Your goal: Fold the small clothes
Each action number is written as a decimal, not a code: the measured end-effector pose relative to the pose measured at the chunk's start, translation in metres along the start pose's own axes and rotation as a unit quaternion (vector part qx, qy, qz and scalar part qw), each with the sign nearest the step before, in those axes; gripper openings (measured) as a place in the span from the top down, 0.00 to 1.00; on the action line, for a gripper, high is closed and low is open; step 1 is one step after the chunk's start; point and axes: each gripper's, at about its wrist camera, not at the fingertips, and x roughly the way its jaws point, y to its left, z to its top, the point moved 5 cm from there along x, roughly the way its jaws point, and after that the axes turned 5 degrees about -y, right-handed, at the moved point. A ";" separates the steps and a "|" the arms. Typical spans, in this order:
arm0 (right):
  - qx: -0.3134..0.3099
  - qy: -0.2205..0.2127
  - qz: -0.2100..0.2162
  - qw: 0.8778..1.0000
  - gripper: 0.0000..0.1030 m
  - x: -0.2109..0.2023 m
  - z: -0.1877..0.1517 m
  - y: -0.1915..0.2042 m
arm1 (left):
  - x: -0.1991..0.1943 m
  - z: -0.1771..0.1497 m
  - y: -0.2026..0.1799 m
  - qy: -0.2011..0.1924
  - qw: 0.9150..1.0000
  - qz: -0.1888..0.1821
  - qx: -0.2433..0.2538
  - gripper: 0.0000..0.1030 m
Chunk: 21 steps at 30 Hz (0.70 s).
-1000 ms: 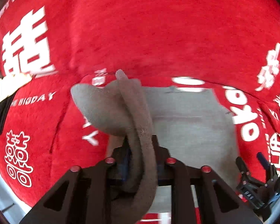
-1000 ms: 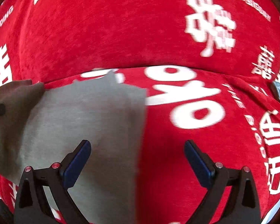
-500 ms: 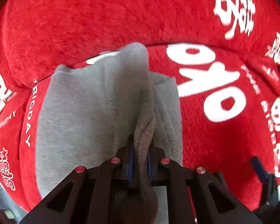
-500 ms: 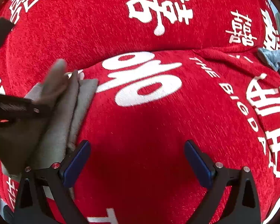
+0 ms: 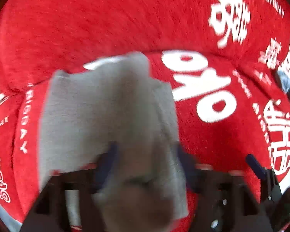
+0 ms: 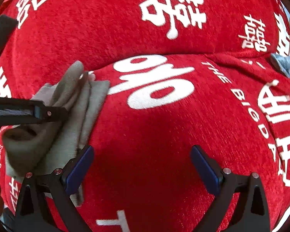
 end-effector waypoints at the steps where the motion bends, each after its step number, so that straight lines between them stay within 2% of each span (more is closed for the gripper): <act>1: 0.001 -0.001 0.011 1.000 0.03 -0.003 0.003 0.002 | -0.019 0.001 0.010 -0.029 1.000 -0.008 -0.011 0.10; 4: 0.011 0.001 0.047 0.999 0.03 -0.005 0.012 0.011 | -0.051 0.000 0.038 -0.061 0.997 -0.047 -0.025 0.10; 5: 0.013 0.003 0.057 0.998 0.03 -0.005 0.015 0.015 | -0.057 0.000 0.053 -0.068 0.996 -0.042 -0.030 0.10; 7: 0.008 0.003 0.093 0.996 0.03 -0.004 0.024 0.029 | -0.057 -0.002 0.085 -0.080 0.996 0.002 -0.042 0.10; 10: 0.017 0.020 0.150 0.988 0.03 0.003 0.033 0.047 | -0.041 -0.014 0.132 -0.061 0.994 0.048 -0.081 0.10; 13: 0.032 0.043 0.202 0.978 0.07 0.016 0.042 0.065 | -0.026 -0.029 0.159 -0.042 0.991 0.033 -0.120 0.10; 14: 0.035 0.056 0.211 0.975 0.12 0.023 0.044 0.071 | -0.023 -0.034 0.162 -0.040 0.991 0.034 -0.123 0.10; 15: 0.035 0.064 0.214 0.974 0.23 0.028 0.044 0.076 | -0.019 -0.037 0.166 -0.038 0.991 0.035 -0.123 0.10; 17: 0.028 0.090 0.223 0.970 0.36 0.043 0.045 0.089 | -0.011 -0.044 0.169 -0.034 0.991 0.031 -0.124 0.10; 21: 0.008 0.113 0.198 0.973 0.36 0.065 0.046 0.101 | 0.001 -0.046 0.170 -0.029 0.990 0.007 -0.135 0.10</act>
